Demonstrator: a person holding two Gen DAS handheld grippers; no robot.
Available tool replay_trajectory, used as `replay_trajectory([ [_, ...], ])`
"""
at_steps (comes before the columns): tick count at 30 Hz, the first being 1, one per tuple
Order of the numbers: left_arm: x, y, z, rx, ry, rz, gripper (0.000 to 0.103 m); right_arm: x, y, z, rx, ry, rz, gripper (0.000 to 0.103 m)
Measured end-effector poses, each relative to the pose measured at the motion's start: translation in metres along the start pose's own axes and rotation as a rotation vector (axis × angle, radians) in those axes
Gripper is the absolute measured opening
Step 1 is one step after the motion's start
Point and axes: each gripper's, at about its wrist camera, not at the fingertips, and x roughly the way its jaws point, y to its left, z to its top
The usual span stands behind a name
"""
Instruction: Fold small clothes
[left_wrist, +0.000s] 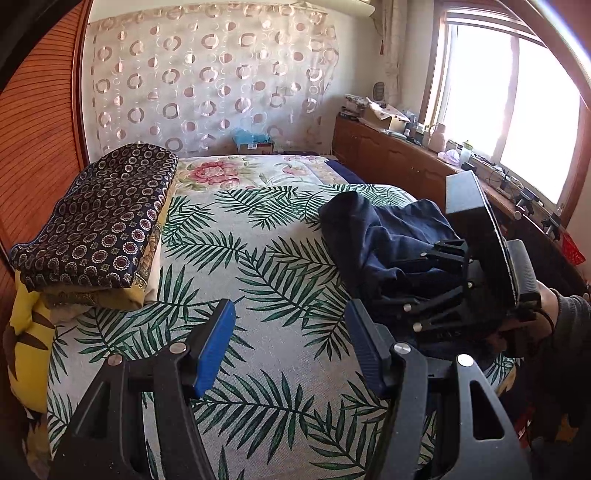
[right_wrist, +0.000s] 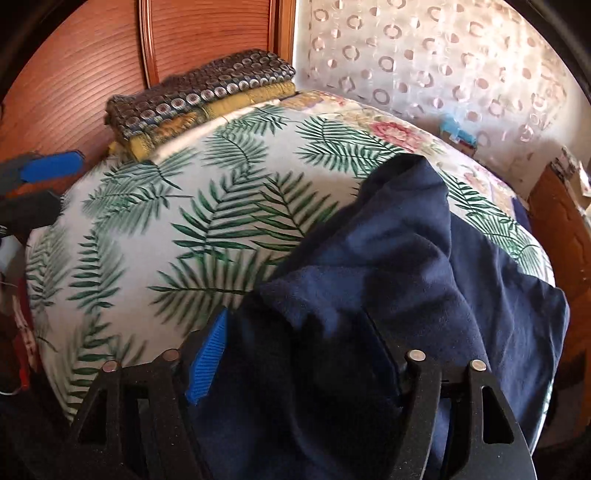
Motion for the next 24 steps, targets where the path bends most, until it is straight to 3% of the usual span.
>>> replay_trajectory([
  [2, 0.001, -0.001, -0.002, 0.006, -0.001, 0.005, 0.063, 0.003, -0.003, 0.001, 0.027, -0.003, 0.017, 0.027],
  [4, 0.002, -0.005, -0.003, 0.018, 0.0, 0.008, 0.063, -0.004, -0.011, 0.002, 0.066, -0.038, 0.043, 0.012],
  [8, 0.005, -0.011, -0.004, 0.017, 0.006, -0.014, 0.063, -0.032, -0.032, 0.0, 0.144, -0.127, 0.062, 0.008],
  [16, 0.01, -0.02, -0.009, 0.029, 0.019, -0.04, 0.063, -0.088, -0.11, 0.007, 0.242, -0.243, -0.16, 0.007],
  [20, 0.011, -0.023, -0.01, 0.03, 0.023, -0.044, 0.063, -0.092, -0.153, 0.012, 0.308, -0.217, -0.288, 0.007],
  [24, 0.013, -0.026, -0.011, 0.03, 0.031, -0.048, 0.063, -0.064, -0.184, 0.015, 0.387, -0.116, -0.372, 0.008],
])
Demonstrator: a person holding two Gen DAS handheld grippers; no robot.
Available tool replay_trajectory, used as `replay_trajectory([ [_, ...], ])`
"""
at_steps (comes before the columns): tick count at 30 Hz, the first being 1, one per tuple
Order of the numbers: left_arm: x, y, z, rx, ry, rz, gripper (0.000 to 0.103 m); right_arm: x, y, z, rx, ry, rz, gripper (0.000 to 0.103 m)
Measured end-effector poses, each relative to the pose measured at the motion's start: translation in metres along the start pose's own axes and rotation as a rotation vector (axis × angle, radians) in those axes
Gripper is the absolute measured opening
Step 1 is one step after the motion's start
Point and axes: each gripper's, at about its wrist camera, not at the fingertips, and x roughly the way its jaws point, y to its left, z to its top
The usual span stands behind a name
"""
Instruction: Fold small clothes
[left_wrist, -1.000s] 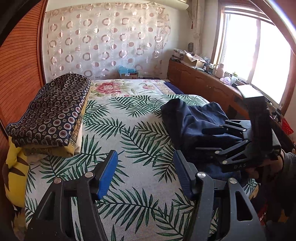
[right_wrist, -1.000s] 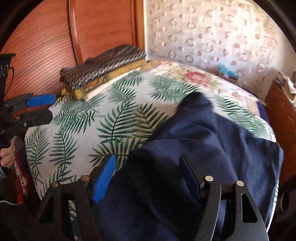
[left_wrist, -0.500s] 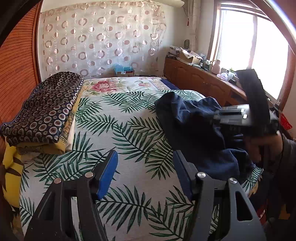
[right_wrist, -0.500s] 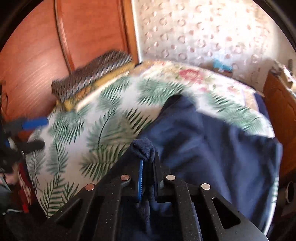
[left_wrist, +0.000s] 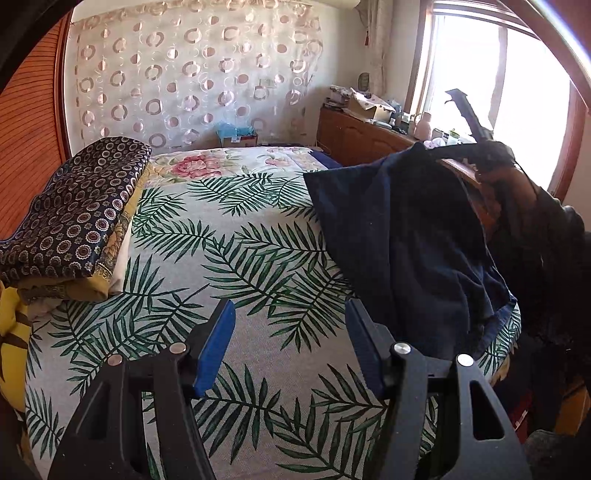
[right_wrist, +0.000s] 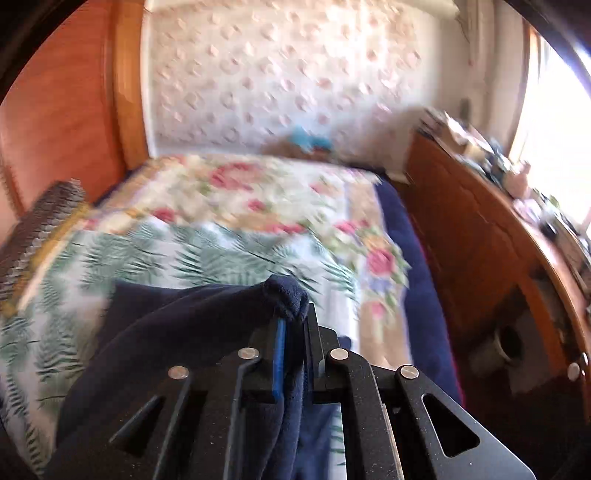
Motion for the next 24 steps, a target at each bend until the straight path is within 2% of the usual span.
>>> replay_trajectory([
  [2, 0.002, -0.002, 0.0, 0.001, 0.003, -0.003, 0.063, 0.014, 0.005, -0.004, -0.007, 0.051, 0.002, 0.027],
  [3, 0.002, -0.003, 0.0, 0.002, 0.004, -0.005, 0.063, 0.015, 0.007, -0.008, -0.014, 0.052, -0.02, 0.032],
  [4, 0.003, -0.004, -0.001, 0.004, 0.006, -0.006, 0.063, 0.013, 0.01, -0.013, -0.016, 0.042, -0.018, 0.042],
  [5, 0.004, -0.004, -0.001, 0.005, 0.007, -0.008, 0.063, 0.01, 0.012, -0.016, -0.01, 0.036, -0.008, 0.046],
  [9, 0.006, -0.01, -0.002, 0.007, 0.012, -0.021, 0.063, -0.018, 0.013, -0.036, 0.009, 0.011, 0.043, 0.046],
  [16, 0.014, -0.025, -0.004, 0.027, 0.024, -0.043, 0.063, -0.099, 0.009, -0.12, -0.028, -0.011, 0.093, 0.046],
  [20, 0.02, -0.034, -0.004, 0.043, 0.036, -0.052, 0.063, -0.122, 0.006, -0.161, -0.002, 0.007, 0.123, 0.046],
  [24, 0.027, -0.043, -0.006, 0.057, 0.046, -0.059, 0.063, -0.14, 0.002, -0.18, 0.006, 0.016, 0.128, 0.046],
])
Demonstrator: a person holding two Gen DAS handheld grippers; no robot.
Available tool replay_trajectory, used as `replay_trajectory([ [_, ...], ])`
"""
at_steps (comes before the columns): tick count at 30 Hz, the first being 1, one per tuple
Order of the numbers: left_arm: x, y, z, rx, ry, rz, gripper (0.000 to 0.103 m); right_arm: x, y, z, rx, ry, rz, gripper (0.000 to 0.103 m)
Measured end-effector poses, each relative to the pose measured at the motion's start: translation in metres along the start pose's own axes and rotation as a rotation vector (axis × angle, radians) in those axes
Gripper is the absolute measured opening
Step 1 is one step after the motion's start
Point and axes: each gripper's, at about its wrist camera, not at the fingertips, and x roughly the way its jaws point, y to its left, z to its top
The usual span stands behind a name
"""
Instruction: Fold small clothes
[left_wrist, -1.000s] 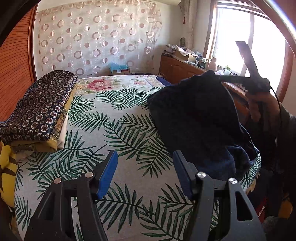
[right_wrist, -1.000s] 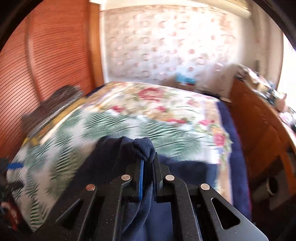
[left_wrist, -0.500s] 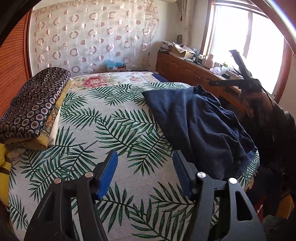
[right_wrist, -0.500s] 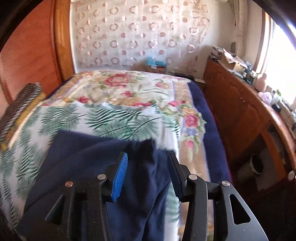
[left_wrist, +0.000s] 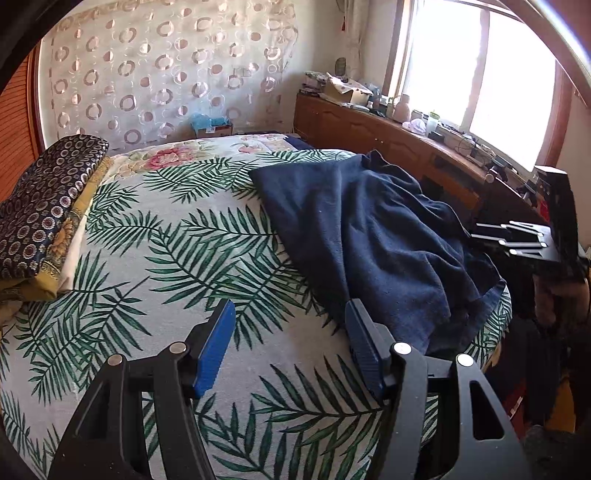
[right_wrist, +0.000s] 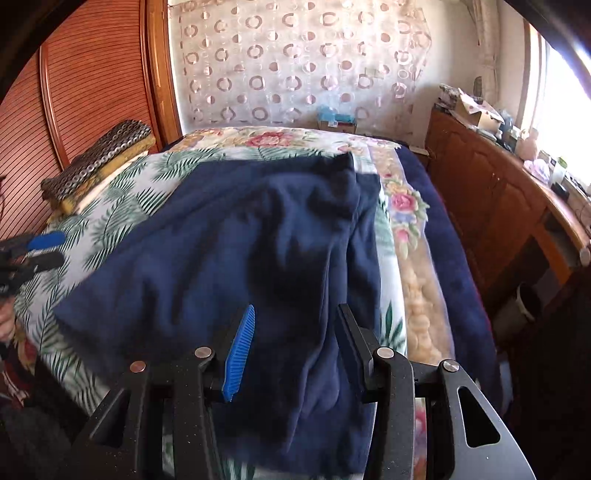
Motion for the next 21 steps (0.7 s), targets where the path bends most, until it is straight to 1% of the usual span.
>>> replay_trajectory([
  [2, 0.002, -0.005, -0.001, 0.016, -0.006, 0.006, 0.063, -0.006, -0.001, -0.01, 0.009, 0.008, 0.0, 0.046],
  [5, 0.005, -0.01, -0.001, 0.01, 0.01, -0.053, 0.063, -0.006, -0.001, -0.01, 0.041, 0.025, 0.006, 0.046],
  [8, 0.006, -0.014, -0.001, 0.018, 0.011, -0.065, 0.08, -0.007, 0.0, -0.014, 0.062, 0.038, 0.004, 0.046],
  [12, 0.006, -0.018, 0.0, 0.025, 0.002, -0.056, 0.084, -0.006, 0.0, -0.018, 0.077, 0.053, 0.002, 0.045],
  [13, 0.006, -0.017, -0.001, 0.021, 0.002, -0.057, 0.084, -0.005, 0.001, -0.018, 0.075, 0.058, -0.002, 0.04],
  [15, 0.008, -0.016, -0.001, 0.015, 0.014, -0.055, 0.084, -0.004, 0.004, -0.016, 0.071, 0.064, 0.001, 0.038],
  [16, 0.01, -0.016, -0.001, 0.015, 0.017, -0.054, 0.084, -0.005, 0.006, -0.015, 0.064, 0.064, 0.004, 0.034],
  [18, 0.01, -0.015, -0.002, 0.015, 0.019, -0.054, 0.084, -0.004, 0.01, -0.016, 0.054, 0.078, 0.004, 0.032],
  [19, 0.011, -0.016, -0.003, 0.02, 0.022, -0.051, 0.084, -0.004, 0.012, -0.016, 0.049, 0.085, 0.01, 0.026],
  [20, 0.011, -0.017, -0.003, 0.026, 0.025, -0.038, 0.084, -0.003, 0.012, -0.017, 0.047, 0.091, 0.022, 0.012],
  [21, 0.012, -0.017, -0.003, 0.028, 0.026, -0.025, 0.084, -0.002, 0.011, -0.017, 0.051, 0.089, 0.03, 0.008],
])
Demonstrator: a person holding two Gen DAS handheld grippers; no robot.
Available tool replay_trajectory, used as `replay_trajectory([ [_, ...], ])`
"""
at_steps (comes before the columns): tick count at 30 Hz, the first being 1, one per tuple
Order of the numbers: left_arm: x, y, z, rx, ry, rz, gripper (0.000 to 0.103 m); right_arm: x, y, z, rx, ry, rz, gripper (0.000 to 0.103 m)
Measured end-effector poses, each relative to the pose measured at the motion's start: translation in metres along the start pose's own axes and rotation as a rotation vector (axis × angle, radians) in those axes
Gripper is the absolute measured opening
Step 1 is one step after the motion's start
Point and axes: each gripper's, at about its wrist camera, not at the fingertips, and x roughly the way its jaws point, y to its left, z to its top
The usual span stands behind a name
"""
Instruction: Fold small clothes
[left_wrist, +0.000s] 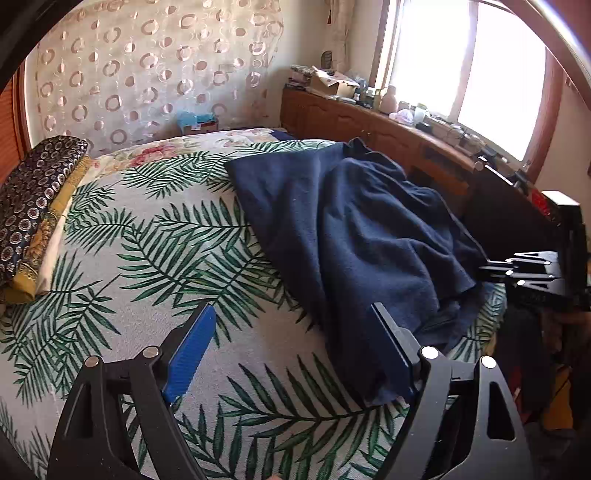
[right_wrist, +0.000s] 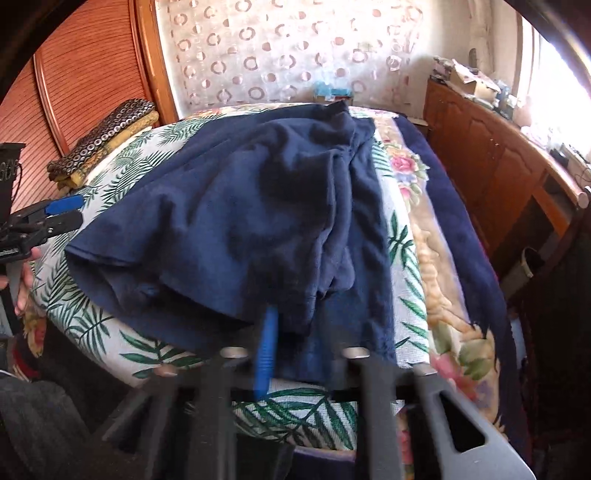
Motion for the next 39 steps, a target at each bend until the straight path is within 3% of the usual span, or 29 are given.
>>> replay_trajectory([
  [4, -0.002, 0.003, 0.001, -0.007, -0.003, 0.007, 0.084, -0.014, -0.004, 0.003, 0.005, -0.057, 0.027, 0.004],
  [11, -0.006, -0.001, 0.002, -0.001, -0.008, -0.003, 0.084, -0.063, -0.018, 0.009, 0.013, -0.159, -0.049, 0.003],
  [18, 0.0, -0.004, 0.001, -0.007, 0.009, -0.01, 0.084, -0.055, -0.035, -0.016, 0.019, -0.066, -0.113, 0.003],
  [20, 0.003, -0.005, 0.0, -0.005, 0.022, -0.014, 0.084, -0.046, -0.039, -0.02, 0.046, -0.044, -0.094, 0.003],
  [27, 0.004, -0.008, 0.0, -0.003, 0.023, -0.016, 0.084, -0.037, -0.043, -0.008, 0.084, -0.061, -0.063, 0.004],
  [28, 0.005, -0.008, -0.001, -0.005, 0.024, -0.017, 0.084, -0.039, -0.043, -0.007, 0.084, -0.074, -0.058, 0.008],
  [31, 0.007, -0.009, -0.001, -0.012, 0.029, -0.03, 0.084, -0.043, -0.045, -0.01, 0.084, -0.118, -0.07, 0.042],
  [34, 0.009, -0.012, -0.002, -0.012, 0.031, -0.047, 0.084, -0.037, -0.046, -0.012, 0.097, -0.137, -0.057, 0.048],
  [39, 0.008, -0.015, 0.001, -0.025, 0.015, -0.094, 0.081, -0.011, -0.048, -0.013, 0.109, -0.114, -0.034, 0.048],
])
